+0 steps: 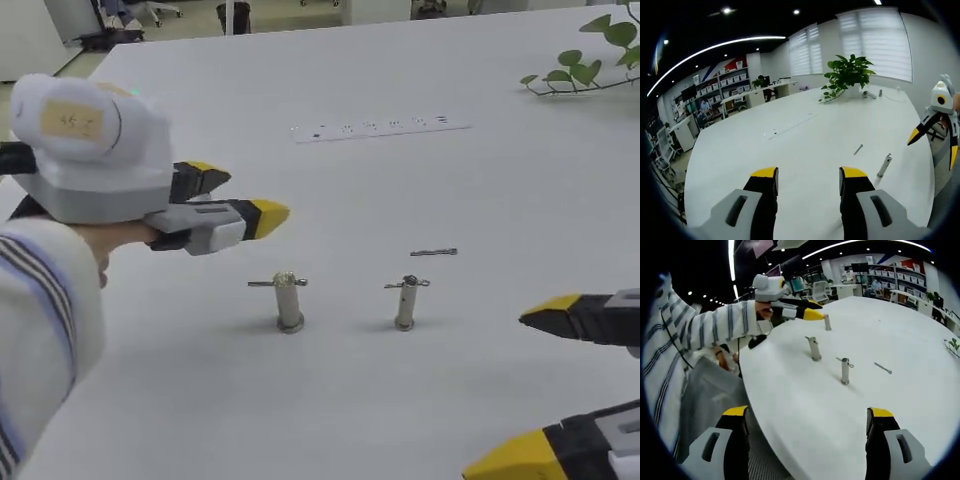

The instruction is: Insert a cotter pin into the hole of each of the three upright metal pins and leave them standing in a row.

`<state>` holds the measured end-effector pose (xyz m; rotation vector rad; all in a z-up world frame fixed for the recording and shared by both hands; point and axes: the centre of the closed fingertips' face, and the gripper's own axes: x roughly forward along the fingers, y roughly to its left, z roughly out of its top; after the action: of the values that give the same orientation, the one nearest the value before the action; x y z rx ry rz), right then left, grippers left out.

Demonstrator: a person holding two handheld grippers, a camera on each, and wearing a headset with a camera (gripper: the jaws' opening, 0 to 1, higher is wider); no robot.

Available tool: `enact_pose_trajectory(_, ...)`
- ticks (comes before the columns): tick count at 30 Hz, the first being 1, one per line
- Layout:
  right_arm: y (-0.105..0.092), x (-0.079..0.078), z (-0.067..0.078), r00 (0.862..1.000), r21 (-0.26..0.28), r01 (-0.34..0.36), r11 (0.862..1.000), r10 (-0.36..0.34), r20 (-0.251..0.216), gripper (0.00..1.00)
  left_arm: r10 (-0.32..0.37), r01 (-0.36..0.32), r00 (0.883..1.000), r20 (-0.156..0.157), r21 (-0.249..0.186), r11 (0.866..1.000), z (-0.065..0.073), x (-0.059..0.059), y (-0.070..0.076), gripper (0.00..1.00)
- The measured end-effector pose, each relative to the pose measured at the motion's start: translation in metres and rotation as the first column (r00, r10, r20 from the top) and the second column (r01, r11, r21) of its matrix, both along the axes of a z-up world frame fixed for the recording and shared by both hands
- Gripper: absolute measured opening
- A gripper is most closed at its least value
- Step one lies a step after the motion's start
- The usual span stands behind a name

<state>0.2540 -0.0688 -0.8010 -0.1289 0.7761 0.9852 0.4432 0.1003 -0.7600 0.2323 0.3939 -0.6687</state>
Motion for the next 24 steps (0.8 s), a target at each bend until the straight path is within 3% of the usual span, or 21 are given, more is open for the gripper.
enact_pose_trajectory(4,-0.003,-0.003,-0.006,1.000,-0.021,0.000,1.000,0.000,-0.016,0.99,0.056,-0.055,0.998,-0.025,0.017,0.998,-0.010,0.012,0.016,0.54)
enact_pose_trajectory(8,-0.005,-0.003,-0.008,1.000,-0.023,0.012,1.000,-0.012,-0.026,0.99,0.127,-0.125,0.992,-0.027,0.055,0.991,-0.020,0.024,0.033,0.55)
enact_pose_trajectory(11,-0.006,-0.004,-0.008,0.999,-0.025,0.015,1.000,-0.016,-0.029,0.99,0.169,-0.166,0.984,-0.065,0.047,0.985,-0.030,0.029,0.040,0.58)
enact_pose_trajectory(12,-0.006,-0.004,-0.008,0.999,-0.026,0.016,1.000,-0.017,-0.029,0.99,0.176,-0.174,0.982,-0.065,0.040,0.984,-0.031,0.030,0.041,0.59)
enact_pose_trajectory(14,-0.007,-0.004,-0.008,0.999,-0.027,0.019,0.999,-0.020,-0.030,0.99,0.194,-0.192,0.978,-0.074,0.038,0.981,-0.035,0.034,0.045,0.57)
enact_pose_trajectory(19,-0.008,-0.005,-0.006,0.999,-0.031,0.019,0.999,-0.020,-0.032,0.98,0.223,-0.215,0.970,-0.097,0.083,0.973,-0.053,0.043,0.053,0.56)
enact_pose_trajectory(24,-0.011,-0.006,-0.005,0.999,-0.031,0.027,0.999,-0.028,-0.035,0.98,0.276,-0.271,0.950,-0.145,0.057,0.961,-0.068,0.051,0.059,0.51)
